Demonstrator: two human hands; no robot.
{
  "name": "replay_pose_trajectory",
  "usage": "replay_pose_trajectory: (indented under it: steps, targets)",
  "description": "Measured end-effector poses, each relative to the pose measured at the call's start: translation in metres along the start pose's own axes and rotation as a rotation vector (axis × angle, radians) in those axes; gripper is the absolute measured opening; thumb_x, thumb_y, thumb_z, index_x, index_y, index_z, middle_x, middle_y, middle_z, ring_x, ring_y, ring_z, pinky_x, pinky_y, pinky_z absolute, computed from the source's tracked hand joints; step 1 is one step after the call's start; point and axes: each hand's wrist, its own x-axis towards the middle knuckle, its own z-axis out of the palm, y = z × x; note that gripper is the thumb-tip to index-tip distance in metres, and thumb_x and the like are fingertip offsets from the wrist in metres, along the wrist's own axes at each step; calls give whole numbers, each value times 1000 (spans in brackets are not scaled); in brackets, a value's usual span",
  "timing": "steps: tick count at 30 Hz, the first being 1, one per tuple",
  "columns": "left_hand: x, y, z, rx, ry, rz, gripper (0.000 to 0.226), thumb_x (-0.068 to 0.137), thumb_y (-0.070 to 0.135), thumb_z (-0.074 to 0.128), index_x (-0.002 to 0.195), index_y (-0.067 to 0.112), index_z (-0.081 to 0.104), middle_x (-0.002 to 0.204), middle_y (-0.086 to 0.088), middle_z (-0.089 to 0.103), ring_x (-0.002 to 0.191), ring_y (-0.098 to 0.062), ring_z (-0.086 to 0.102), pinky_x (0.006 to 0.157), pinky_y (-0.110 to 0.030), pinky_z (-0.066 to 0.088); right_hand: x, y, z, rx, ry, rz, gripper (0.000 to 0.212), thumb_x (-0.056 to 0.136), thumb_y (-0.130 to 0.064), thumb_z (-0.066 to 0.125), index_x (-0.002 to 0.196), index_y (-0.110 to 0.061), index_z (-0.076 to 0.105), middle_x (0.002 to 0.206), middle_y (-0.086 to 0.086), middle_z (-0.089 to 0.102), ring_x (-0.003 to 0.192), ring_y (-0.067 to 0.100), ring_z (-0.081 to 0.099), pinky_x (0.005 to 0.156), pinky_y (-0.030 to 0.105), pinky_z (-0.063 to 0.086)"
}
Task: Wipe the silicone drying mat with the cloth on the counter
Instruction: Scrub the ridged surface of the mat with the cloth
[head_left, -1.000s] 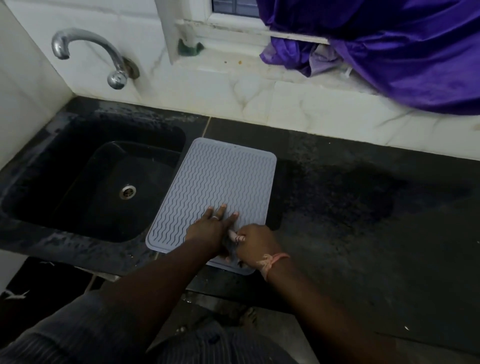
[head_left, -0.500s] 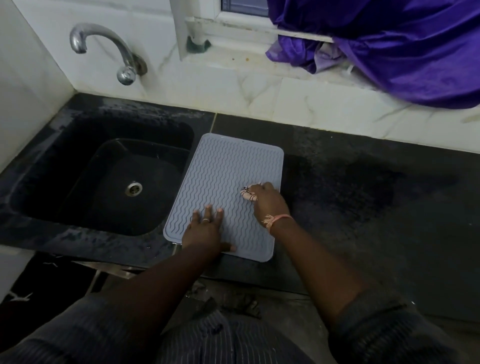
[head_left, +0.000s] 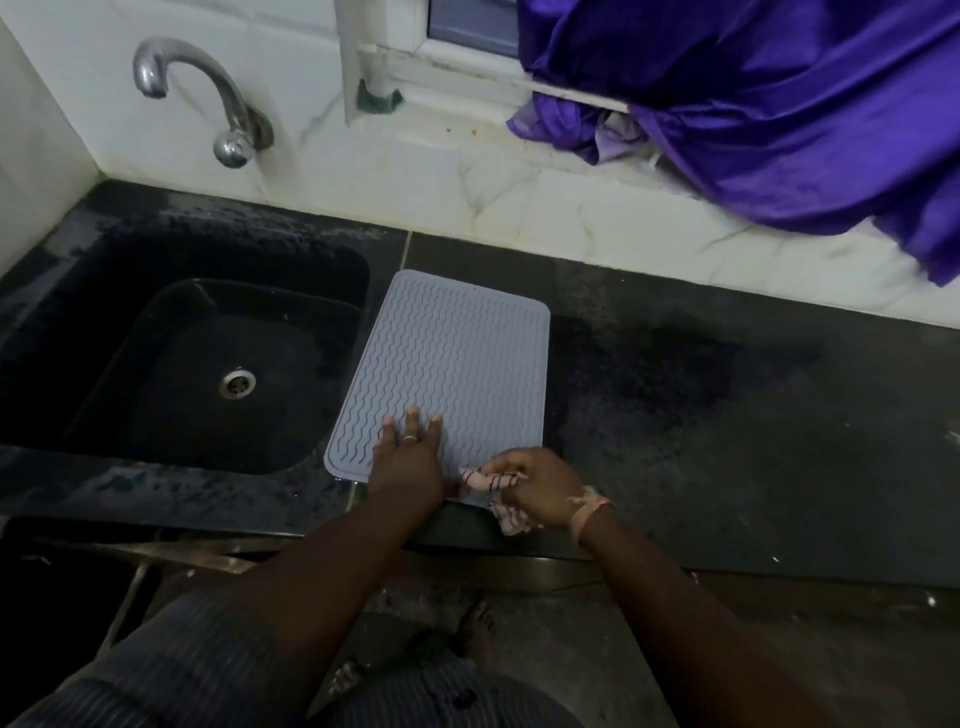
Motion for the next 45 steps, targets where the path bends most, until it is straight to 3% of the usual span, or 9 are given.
replay_pose_trajectory:
  steps: [5, 13, 21, 26, 30, 33, 39, 42, 45]
  targets:
    - [-24, 19, 11, -613, 290, 37, 31, 105, 33, 51, 127, 15, 65, 140, -14, 59, 125, -27, 55, 98, -35, 49, -4, -9, 15, 1070, 291, 204, 31, 93, 8, 60, 123, -1, 60, 121, 27, 69, 101, 36, 69, 94, 52, 57]
    - [-43, 50, 1, -1830, -581, -323, 73, 77, 76, 70, 117, 15, 75, 115, -18, 75, 103, -38, 74, 87, -55, 59, -27, -33, 49, 1371, 571, 52, 31, 89, 0, 67, 118, -2, 57, 121, 32, 67, 110, 47, 67, 94, 62, 55]
    - [-39, 55, -3, -1518, -181, -106, 35, 89, 37, 76, 118, 17, 72, 101, -5, 80, 91, -23, 78, 74, -41, 64, -46, 8, -1, 1128, 488, 1, 69, 90, -2, 67, 147, -31, 40, 127, 20, 67, 108, 30, 70, 82, 43, 61]
    - [-25, 77, -14, -1272, 128, -107, 33, 92, 46, 72, 98, 15, 78, 84, 0, 80, 83, -18, 77, 82, -45, 64, -30, 14, -48, 0, 241, -316, 69, 90, -19, 76, 145, -47, 44, 151, -8, 41, 136, 0, 43, 114, 34, 45]
    - [-6, 110, -22, -1194, 254, -169, 54, 94, 60, 61, 86, 10, 79, 76, -4, 78, 76, -19, 76, 80, -40, 63, -4, 8, -66, -196, 30, -419, 95, 88, -38, 75, 162, -39, 16, 158, -8, 40, 142, 9, 44, 116, 33, 42]
    - [7, 133, -17, -1167, 192, -272, 70, 98, 67, 43, 100, 6, 78, 91, -11, 78, 87, -25, 75, 89, -40, 61, 6, 20, -89, -435, 135, -516, 78, 88, -50, 67, 157, -35, 32, 143, -3, 55, 125, 15, 56, 106, 38, 48]
    - [22, 165, 2, -1083, 222, -347, 85, 100, 71, 24, 103, 4, 77, 99, -13, 76, 96, -24, 70, 91, -33, 53, 25, 49, -119, -144, -12, -519, 13, 98, -33, 62, 108, -27, 67, 101, -7, 71, 88, 9, 69, 75, 36, 59]
    - [15, 151, 14, -876, 394, -397, 61, 104, 55, 45, 90, 3, 75, 86, -12, 73, 78, -19, 67, 75, -31, 50, 63, 46, -141, 40, -71, -371, 30, 98, -34, 66, 128, -32, 66, 113, -12, 74, 90, 2, 71, 70, 13, 56]
    - [-3, 134, 29, -583, 448, -467, 24, 99, 34, 62, 115, 20, 74, 111, -2, 72, 96, -15, 64, 83, -28, 51, 123, 32, -162, -21, 25, -260, 17, 97, -20, 64, 110, -26, 73, 99, -2, 77, 73, 14, 73, 62, 35, 64]
